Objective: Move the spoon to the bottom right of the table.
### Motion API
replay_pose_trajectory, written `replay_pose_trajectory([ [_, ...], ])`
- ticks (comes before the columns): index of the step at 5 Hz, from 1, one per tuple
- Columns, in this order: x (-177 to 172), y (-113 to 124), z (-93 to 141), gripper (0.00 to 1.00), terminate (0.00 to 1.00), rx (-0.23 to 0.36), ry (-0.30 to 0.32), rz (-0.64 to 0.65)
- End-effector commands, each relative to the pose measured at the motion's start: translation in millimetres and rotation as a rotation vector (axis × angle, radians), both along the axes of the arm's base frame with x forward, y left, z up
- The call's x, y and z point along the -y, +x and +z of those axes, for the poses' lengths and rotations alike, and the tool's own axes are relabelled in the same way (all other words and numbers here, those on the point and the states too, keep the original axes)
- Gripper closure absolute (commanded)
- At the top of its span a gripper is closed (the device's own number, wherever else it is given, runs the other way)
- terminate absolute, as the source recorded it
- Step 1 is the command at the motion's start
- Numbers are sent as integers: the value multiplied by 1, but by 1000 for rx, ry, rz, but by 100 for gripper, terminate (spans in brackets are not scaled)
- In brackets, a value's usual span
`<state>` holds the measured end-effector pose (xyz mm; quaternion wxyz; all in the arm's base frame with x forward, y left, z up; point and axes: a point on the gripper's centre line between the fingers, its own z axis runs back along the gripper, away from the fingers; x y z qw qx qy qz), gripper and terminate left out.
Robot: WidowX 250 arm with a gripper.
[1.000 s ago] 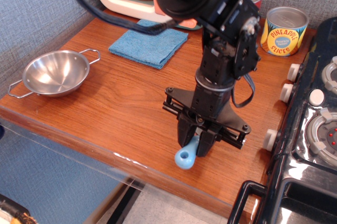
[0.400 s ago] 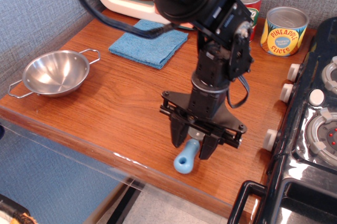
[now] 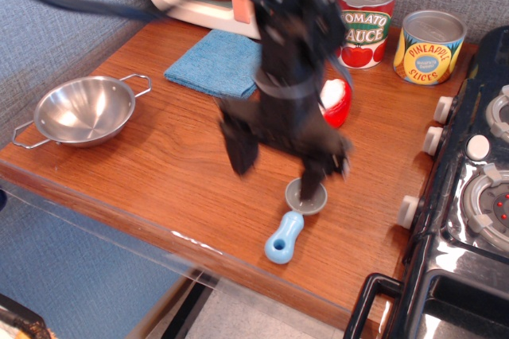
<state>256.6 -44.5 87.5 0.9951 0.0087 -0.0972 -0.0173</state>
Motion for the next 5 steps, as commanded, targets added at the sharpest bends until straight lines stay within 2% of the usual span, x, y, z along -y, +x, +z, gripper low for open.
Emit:
replay_pose_trajectory([
  [1, -38, 1, 46, 0, 0, 53, -11, -26],
  [3, -45, 8, 36, 0, 0, -25, 11, -40],
  [4, -45, 8, 36, 0, 0, -25, 11, -40],
  [5, -45, 8, 36, 0, 100, -25, 11, -40],
])
